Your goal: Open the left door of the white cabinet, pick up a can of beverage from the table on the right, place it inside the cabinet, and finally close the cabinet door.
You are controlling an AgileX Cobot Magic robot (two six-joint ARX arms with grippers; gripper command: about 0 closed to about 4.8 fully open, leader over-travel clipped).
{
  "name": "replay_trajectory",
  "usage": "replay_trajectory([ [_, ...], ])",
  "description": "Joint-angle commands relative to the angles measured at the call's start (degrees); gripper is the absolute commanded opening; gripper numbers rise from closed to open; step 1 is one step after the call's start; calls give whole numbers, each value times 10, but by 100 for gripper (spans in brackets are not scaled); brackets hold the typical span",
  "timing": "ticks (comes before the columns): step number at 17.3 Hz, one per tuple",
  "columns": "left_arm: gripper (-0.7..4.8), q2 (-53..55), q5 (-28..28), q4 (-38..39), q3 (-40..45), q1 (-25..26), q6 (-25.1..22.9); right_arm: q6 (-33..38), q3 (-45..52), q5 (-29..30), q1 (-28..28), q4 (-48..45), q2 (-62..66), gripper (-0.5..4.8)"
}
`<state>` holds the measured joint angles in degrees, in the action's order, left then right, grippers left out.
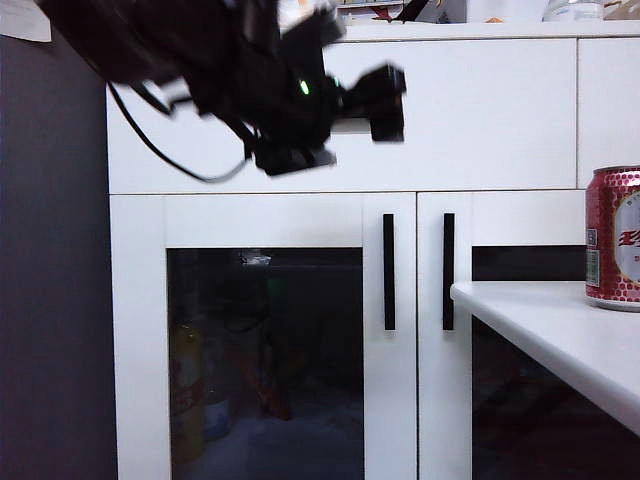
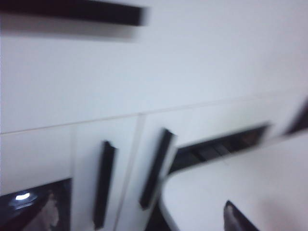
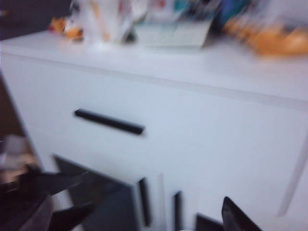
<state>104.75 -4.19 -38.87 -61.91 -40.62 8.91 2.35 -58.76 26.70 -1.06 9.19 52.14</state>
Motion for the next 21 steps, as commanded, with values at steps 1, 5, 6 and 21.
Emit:
replay_trajectory([
  [1, 479, 47, -23, -11, -39, -2, 23, 9, -5, 4, -1, -43, 24, 460],
  [5, 479, 134, -25, -20, -99, -1, 23, 9, -5, 4, -15, -86, 78, 461],
  [6, 479, 150, -27, -20, -117, -2, 23, 9, -5, 4, -22, -84, 83, 461],
  [21, 461, 276, -101, -19, -252, -6, 21, -6, -5, -2, -24, -87, 83, 461],
])
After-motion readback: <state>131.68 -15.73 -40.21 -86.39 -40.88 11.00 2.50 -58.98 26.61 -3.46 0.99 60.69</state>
